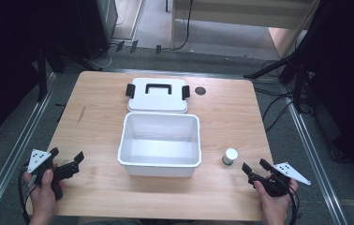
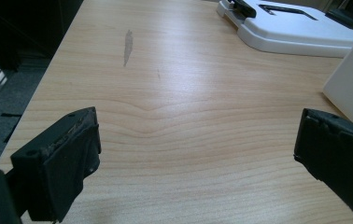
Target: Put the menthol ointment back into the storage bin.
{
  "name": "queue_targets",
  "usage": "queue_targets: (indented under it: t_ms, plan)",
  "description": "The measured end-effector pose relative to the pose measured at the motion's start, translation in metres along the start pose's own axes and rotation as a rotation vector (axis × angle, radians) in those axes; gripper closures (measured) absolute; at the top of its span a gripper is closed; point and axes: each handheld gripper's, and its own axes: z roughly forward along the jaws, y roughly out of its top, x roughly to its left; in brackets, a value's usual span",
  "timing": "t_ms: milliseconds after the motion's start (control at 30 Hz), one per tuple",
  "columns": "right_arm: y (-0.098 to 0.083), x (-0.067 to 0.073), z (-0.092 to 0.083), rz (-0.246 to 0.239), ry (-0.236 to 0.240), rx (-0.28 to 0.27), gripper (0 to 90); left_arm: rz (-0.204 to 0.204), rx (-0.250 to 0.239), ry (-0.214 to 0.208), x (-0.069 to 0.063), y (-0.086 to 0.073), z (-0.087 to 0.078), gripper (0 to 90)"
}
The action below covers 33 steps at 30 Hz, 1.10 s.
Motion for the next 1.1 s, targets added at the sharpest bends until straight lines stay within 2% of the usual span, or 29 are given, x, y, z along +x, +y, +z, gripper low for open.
queue_targets:
  t_ms: [100,267,300,367,400,433,467,500,533,633,667,767,833,967,1000,1033,1067,1100]
  plan:
    - [0.0,0.0,0.0,0.0,-0.003,0.001,20.0,0.006,-0.004,-0.005,0.0,0.0,0.0,1.1]
    - [0.004,-0.002,0.0,0.011,-0.011,0.033,20.9,0.003,-0.001,0.002,0.0,0.0,0.001,1.1]
    - [0.007,-0.002,-0.001,-0.005,-0.031,0.067,21.2,0.004,0.006,0.008,0.0,0.001,0.001,1.1]
    - [0.008,-0.001,-0.003,-0.019,-0.034,0.079,21.5,0.006,0.007,0.009,-0.001,0.001,0.002,1.1]
    - [0.011,0.001,-0.005,-0.049,-0.037,0.11,20.6,0.01,0.008,0.013,-0.001,0.001,0.002,1.1]
    - [0.011,0.001,-0.005,-0.049,-0.037,0.11,20.6,0.016,0.005,0.019,-0.002,0.001,0.002,1.1]
    - [0.013,0.002,-0.006,-0.071,-0.034,0.115,20.5,0.023,0.006,0.024,-0.003,0.001,0.002,1.1]
    - [0.015,0.002,-0.007,-0.114,-0.072,0.145,19.7,0.034,0.008,0.024,-0.004,0.001,0.003,1.1]
    - [0.015,0.002,-0.007,-0.114,-0.072,0.145,19.7,0.038,0.006,0.025,-0.005,0.001,0.003,1.1]
    - [0.021,0.003,-0.007,-0.153,-0.086,0.209,19.3,0.045,0.011,0.009,-0.005,0.001,0.003,1.1]
    - [0.027,0.006,-0.008,-0.182,-0.079,0.259,19.1,0.039,0.022,0.001,-0.004,0.001,0.004,1.1]
    - [0.037,0.01,-0.006,-0.217,-0.044,0.343,19.0,0.035,0.028,-0.005,-0.003,0.002,0.005,1.1]
    - [0.043,0.014,-0.003,-0.235,-0.019,0.415,18.1,0.039,0.032,-0.006,-0.003,0.002,0.006,1.1]
    - [0.055,0.024,0.006,-0.282,-0.003,0.554,16.5,0.062,0.044,-0.005,-0.006,0.003,0.007,1.1]
    - [0.058,0.027,0.008,-0.297,-0.004,0.583,16.6,0.062,0.044,-0.005,-0.006,0.003,0.007,1.1]
    - [0.058,0.027,0.008,-0.297,-0.004,0.583,16.6,0.066,0.046,-0.005,-0.006,0.003,0.007,1.1]
    - [0.064,0.033,0.013,-0.335,-0.004,0.638,16.6,0.066,0.047,-0.006,-0.006,0.003,0.007,1.1]
    - [0.067,0.036,0.015,-0.355,-0.012,0.663,16.6,0.066,0.047,-0.006,-0.006,0.003,0.007,1.1]
